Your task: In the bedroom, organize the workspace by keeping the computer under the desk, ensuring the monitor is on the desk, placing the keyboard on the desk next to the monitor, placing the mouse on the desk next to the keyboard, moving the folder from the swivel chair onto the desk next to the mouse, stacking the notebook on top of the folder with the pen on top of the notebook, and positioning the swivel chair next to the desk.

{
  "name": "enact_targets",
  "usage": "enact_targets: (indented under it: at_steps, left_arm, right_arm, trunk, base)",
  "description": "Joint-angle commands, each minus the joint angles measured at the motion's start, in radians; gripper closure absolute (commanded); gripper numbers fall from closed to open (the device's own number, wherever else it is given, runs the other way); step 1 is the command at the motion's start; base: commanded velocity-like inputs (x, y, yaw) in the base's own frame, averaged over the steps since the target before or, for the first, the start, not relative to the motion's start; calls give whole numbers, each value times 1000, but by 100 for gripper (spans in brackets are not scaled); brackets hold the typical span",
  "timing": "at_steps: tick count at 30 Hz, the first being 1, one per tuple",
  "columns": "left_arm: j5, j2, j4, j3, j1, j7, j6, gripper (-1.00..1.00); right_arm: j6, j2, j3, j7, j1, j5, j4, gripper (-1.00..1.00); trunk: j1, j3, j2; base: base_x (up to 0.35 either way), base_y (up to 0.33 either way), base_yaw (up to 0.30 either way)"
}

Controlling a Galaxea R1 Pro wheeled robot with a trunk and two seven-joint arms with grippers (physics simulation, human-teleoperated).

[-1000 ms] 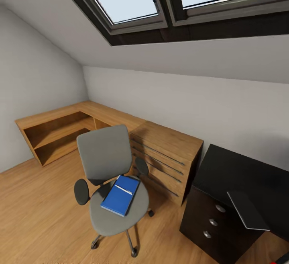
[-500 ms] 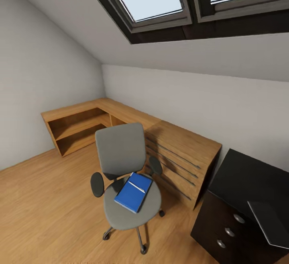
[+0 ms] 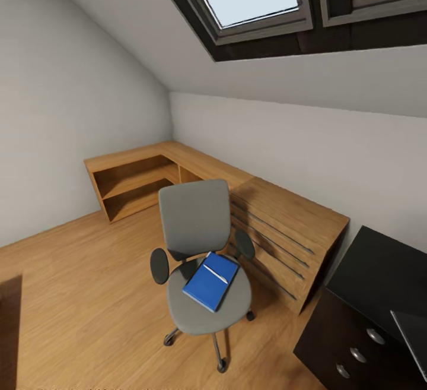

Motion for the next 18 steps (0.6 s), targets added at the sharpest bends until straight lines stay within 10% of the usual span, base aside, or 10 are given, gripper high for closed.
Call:
enact_targets:
  at_steps: [1, 18]
  left_arm:
    - [11, 1, -1, -5, 0, 6, -6, -100]
    - [12, 2, -1, -4, 0, 2, -7, -100]
  right_arm:
    - [-4, 1, -4, 3, 0, -2, 0, -100]
    - [-5, -2, 5, 5, -1, 0, 2, -100]
  trunk:
    - [0, -2, -1]
    - [0, -2, -1]
  base:
    - [0, 0, 51]
    - [0, 0, 6]
